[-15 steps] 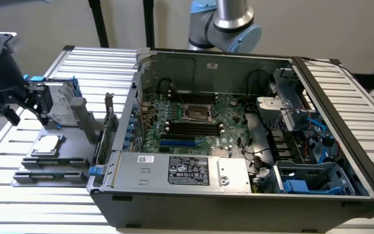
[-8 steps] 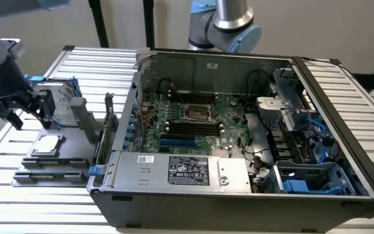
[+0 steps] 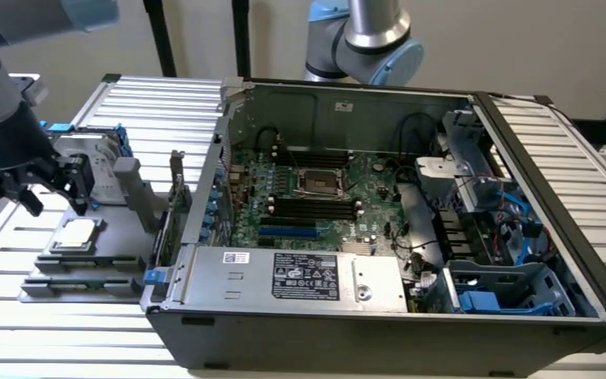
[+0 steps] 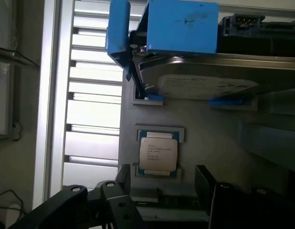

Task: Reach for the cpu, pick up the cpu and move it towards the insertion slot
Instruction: 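Pick up the cpu and move it towards the insertion slot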

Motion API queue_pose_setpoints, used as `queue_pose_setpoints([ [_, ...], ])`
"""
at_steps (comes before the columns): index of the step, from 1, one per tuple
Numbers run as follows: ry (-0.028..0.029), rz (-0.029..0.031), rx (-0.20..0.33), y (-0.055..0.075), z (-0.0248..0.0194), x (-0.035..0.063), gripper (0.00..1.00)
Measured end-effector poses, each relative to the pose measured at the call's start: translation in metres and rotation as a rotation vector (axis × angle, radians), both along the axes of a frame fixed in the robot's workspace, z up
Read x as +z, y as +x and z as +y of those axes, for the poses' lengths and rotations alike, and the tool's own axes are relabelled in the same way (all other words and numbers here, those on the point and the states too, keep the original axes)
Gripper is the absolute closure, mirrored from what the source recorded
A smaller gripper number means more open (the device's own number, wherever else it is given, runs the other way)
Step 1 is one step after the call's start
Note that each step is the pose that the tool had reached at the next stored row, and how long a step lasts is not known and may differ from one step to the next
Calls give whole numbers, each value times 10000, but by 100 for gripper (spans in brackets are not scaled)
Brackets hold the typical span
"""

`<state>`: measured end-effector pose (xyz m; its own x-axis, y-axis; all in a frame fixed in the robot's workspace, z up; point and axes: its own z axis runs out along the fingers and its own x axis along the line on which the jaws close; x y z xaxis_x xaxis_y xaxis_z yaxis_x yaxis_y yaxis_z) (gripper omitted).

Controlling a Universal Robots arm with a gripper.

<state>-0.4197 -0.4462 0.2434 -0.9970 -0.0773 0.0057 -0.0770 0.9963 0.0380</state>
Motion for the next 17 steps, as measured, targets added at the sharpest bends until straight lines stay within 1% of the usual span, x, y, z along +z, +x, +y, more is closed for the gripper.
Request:
queue_pose_setpoints([
  [17,1,-2,0,1,0,-310,35],
])
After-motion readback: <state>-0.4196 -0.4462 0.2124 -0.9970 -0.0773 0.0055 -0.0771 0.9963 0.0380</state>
